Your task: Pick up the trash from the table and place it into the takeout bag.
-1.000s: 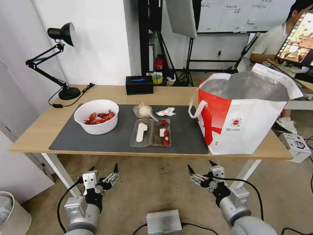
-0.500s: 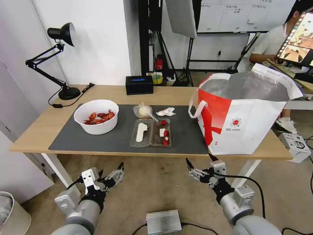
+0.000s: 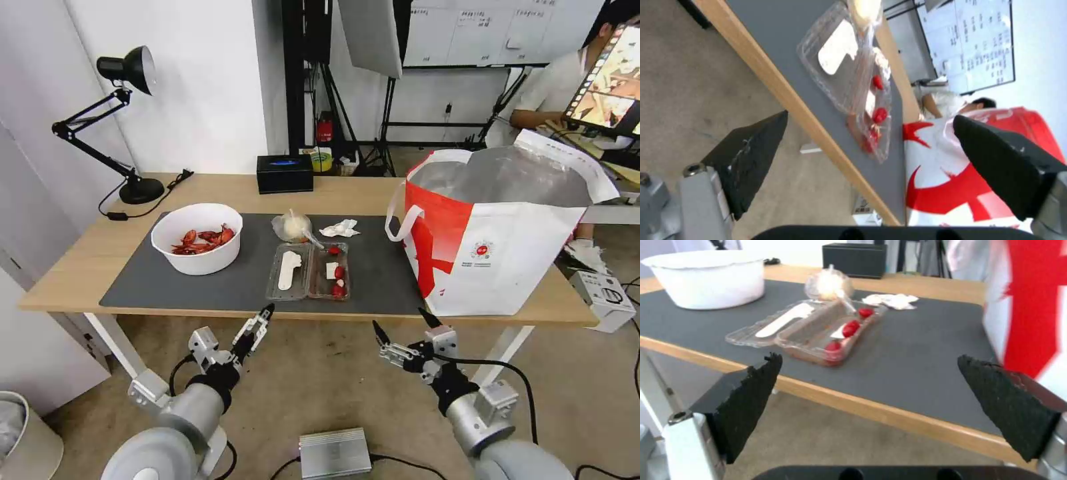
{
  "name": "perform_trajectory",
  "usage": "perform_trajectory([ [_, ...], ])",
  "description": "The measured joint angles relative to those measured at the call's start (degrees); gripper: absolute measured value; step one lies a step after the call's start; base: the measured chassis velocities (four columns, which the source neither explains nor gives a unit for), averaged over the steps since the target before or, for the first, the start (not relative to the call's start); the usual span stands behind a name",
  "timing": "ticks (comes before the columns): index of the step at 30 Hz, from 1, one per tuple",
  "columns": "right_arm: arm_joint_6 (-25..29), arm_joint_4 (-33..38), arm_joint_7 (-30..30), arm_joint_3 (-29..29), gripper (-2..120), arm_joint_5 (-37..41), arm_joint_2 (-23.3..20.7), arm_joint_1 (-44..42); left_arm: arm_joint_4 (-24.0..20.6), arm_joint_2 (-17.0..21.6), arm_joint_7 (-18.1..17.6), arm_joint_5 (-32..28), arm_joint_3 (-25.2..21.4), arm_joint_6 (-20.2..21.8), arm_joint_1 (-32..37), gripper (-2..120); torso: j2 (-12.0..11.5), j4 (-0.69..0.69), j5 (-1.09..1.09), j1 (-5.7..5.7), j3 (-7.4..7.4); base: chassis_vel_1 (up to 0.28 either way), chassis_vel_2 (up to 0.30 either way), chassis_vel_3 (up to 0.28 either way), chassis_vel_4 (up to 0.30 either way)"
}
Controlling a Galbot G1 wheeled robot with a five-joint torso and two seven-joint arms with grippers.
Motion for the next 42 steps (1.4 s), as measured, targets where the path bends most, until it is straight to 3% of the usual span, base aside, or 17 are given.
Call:
perform_trajectory([
  [16,-0.19,-1.24,0.0,-0.04,100,0.07,-0.35,1.48,4.63,-1.24,-1.34,-2.24,5.09,-0.53,-6.5,100,0.0,0.0,0.0,0.01,0.0,0.0,0.0,0.0,0.0],
  [42,-0.29,-3.98,0.87,2.81,100,1.27,0.02,3.15,17.42,-1.34,-3.49,-2.4,9.87,-0.66,-18.43,100,0.0,0.0,0.0,0.01,0.0,0.0,0.0,0.0,0.0],
])
